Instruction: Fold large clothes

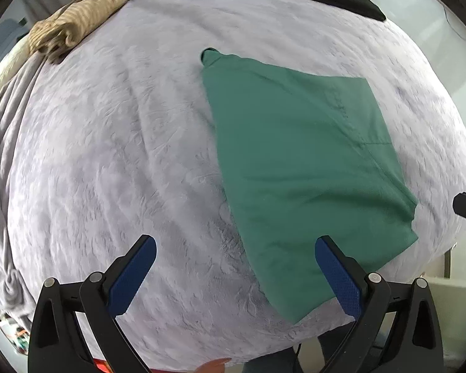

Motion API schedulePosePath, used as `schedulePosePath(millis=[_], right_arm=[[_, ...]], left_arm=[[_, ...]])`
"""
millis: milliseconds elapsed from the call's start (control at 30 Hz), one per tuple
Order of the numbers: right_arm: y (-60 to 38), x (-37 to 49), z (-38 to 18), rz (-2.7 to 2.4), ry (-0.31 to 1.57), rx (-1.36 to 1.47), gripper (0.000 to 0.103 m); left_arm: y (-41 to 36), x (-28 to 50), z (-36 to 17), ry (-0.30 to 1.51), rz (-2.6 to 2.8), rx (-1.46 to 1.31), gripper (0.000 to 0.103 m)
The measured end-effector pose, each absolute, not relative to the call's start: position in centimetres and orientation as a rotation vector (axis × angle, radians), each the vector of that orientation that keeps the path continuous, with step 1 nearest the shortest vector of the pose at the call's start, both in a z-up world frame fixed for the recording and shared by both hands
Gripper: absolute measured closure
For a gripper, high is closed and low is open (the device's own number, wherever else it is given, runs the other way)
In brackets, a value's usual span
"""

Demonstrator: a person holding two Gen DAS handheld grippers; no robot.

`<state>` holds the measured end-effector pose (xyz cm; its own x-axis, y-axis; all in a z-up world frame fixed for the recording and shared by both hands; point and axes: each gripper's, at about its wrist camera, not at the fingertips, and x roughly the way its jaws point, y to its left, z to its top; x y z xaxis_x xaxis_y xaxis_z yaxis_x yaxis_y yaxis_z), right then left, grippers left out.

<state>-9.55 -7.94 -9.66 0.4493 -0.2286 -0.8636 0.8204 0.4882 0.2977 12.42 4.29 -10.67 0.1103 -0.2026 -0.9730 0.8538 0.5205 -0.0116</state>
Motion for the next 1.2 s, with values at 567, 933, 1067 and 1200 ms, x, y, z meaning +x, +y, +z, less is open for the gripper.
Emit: schedulePosePath(millis=[567,933,1067,1200], right_arm=[[-8.2,-6.5,-8.4,-0.719,1.012,0.649,0.0],[-10.2,-8.0,-7.9,-0.733,1.038,0.622,0.0],[-10.5,-8.1,-7.9,-0.731,1.041,0.626,0.0],[-10.7,-8.3,-8.4,-0.736,1.044,0.644,0.0]], left_arm=[[5.7,11.1,-8.6,1.243,-0.733,0.571,0.0],[4.9,9.6,-8.6,1.279,-0.647,0.527,0.0],[5.0,9.7,-8.8,1.291,-0.621,0.523,0.0],[5.0,9.6,-8.9,1.293,-0.613,0.532,0.0]])
